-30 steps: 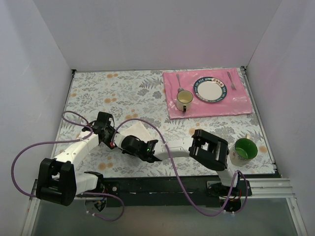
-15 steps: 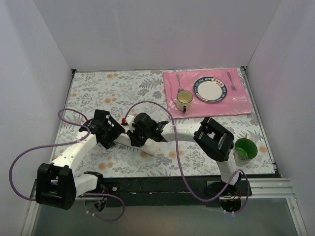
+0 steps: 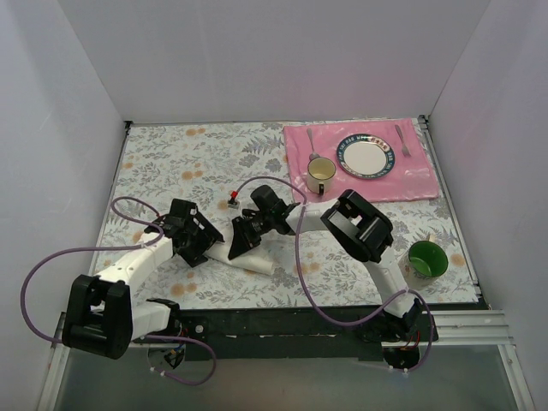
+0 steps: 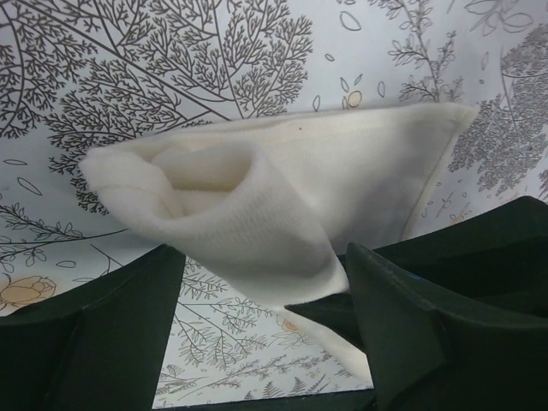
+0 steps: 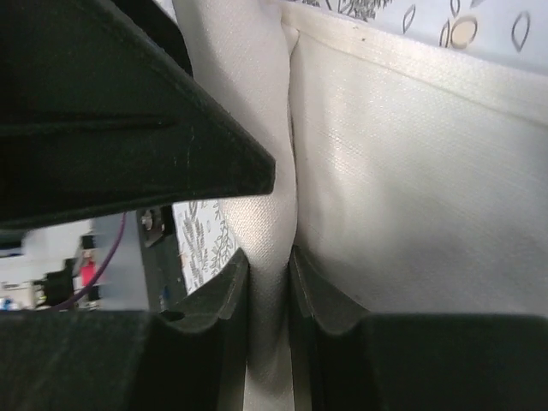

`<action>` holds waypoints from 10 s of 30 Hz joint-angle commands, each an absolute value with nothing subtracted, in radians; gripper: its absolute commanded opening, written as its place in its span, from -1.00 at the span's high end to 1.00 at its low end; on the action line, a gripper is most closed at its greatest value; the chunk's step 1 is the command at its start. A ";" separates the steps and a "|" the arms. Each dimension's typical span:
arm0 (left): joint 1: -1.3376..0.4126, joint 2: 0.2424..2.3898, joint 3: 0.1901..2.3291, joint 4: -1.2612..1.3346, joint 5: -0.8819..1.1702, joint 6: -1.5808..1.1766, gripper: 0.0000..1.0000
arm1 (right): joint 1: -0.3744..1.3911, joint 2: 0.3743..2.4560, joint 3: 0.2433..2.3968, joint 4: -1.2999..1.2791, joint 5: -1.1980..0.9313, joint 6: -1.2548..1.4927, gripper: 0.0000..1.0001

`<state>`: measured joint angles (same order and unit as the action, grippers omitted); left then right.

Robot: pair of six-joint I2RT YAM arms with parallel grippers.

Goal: Fold the napkin, place the utensils inside, and roll it up
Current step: Roll the napkin with the utensil

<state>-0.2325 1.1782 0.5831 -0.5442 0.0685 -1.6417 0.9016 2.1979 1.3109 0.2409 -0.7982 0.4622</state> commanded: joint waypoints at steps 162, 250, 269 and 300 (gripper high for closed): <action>-0.258 1.316 0.604 -0.456 0.031 -1.571 0.30 | 0.847 2.240 1.173 0.499 -0.951 0.670 0.08; -0.261 1.358 0.646 -0.428 0.069 -1.537 0.46 | 0.929 2.033 1.350 -0.192 -0.313 0.200 -0.35; -0.261 1.376 0.653 -0.443 0.103 -1.572 0.45 | 1.224 2.014 1.393 -0.089 0.290 0.075 -0.57; -0.265 1.278 0.621 -0.402 0.164 -1.551 -0.25 | 0.936 2.065 1.213 0.207 -0.608 0.366 0.31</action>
